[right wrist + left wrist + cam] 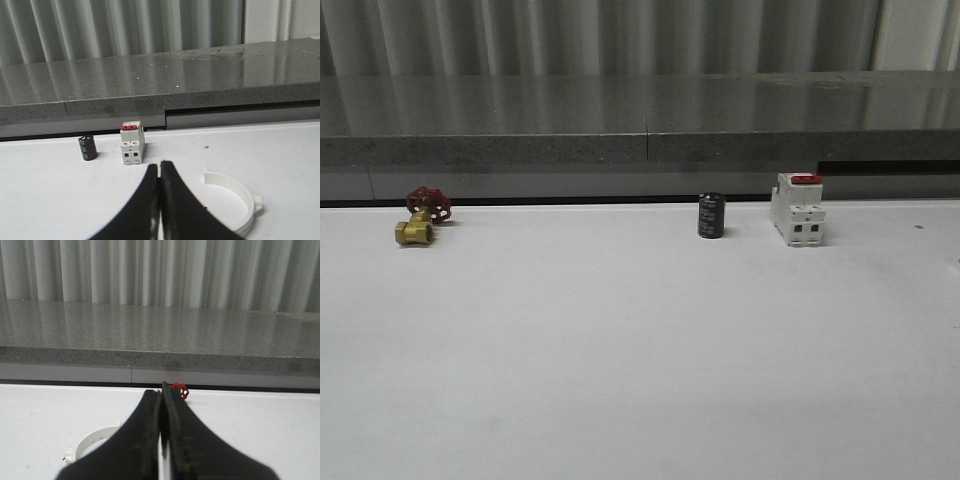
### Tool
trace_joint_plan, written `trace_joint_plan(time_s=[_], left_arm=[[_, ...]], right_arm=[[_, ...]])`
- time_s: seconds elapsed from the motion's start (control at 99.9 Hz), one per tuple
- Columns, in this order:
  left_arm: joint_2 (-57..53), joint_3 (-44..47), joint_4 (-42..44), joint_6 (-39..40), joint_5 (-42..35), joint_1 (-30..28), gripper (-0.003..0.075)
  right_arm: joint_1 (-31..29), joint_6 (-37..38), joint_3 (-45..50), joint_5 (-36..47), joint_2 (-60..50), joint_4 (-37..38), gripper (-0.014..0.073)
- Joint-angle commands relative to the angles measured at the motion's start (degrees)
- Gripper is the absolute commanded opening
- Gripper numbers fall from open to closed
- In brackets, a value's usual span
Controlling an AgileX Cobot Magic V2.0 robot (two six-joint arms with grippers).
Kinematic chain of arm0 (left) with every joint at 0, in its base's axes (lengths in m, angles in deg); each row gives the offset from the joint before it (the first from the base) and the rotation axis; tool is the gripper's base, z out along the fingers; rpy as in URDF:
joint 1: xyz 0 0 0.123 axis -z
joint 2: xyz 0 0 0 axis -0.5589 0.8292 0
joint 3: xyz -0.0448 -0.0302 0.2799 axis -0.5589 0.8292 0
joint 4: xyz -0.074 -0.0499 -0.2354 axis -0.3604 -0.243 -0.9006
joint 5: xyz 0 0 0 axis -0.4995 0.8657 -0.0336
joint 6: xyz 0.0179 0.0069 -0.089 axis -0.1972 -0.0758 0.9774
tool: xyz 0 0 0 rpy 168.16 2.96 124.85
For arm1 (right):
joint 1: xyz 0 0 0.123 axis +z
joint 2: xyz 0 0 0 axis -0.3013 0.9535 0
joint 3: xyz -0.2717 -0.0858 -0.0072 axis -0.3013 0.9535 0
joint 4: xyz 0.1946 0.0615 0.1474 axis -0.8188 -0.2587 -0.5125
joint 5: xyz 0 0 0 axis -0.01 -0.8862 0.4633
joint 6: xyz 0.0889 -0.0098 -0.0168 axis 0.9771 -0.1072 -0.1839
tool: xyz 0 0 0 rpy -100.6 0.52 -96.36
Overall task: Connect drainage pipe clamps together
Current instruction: 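Move the left gripper down over the white semicircular clamp half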
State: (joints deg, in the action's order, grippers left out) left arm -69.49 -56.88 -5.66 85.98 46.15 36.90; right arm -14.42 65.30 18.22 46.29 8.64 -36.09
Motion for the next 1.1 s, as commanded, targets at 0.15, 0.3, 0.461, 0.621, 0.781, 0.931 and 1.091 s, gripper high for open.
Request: trace_joint_plan(time_s=[0.15,0.3,0.461,0.621,0.781,0.931,1.091], left_arm=[[15.60,-20.84,0.46,0.48,18.53,-0.02,-0.0021],[24.82,-30.36,0.58,0.48,27.41,-0.02,-0.0021],[31.44,-34.15,-1.69,0.48,31.61,-0.02,-0.0021],[35.10,-34.26,-2.50,0.48,31.61,-0.02,-0.0021],[36.64,-34.26,-2.50,0.48,32.37,-0.02,-0.0021],[37.30,-34.04,-2.50,0.48,32.93,-0.02,-0.0020],[38.53,-34.04,-2.50,0.48,34.55,-0.02,0.0042]], right_arm=[[-0.29,-0.18,-1.01,5.00,-1.10,0.24,-0.0067],[-0.29,-0.18,-1.01,5.00,-1.10,0.24,-0.0067],[-0.29,-0.18,-1.01,5.00,-1.10,0.24,-0.0067],[-0.29,-0.18,-1.01,5.00,-1.10,0.24,-0.0067],[-0.29,-0.18,-1.01,5.00,-1.10,0.24,-0.0067],[-0.29,-0.18,-1.01,5.00,-1.10,0.24,-0.0067],[-0.29,-0.18,-1.01,5.00,-1.10,0.24,-0.0067]])
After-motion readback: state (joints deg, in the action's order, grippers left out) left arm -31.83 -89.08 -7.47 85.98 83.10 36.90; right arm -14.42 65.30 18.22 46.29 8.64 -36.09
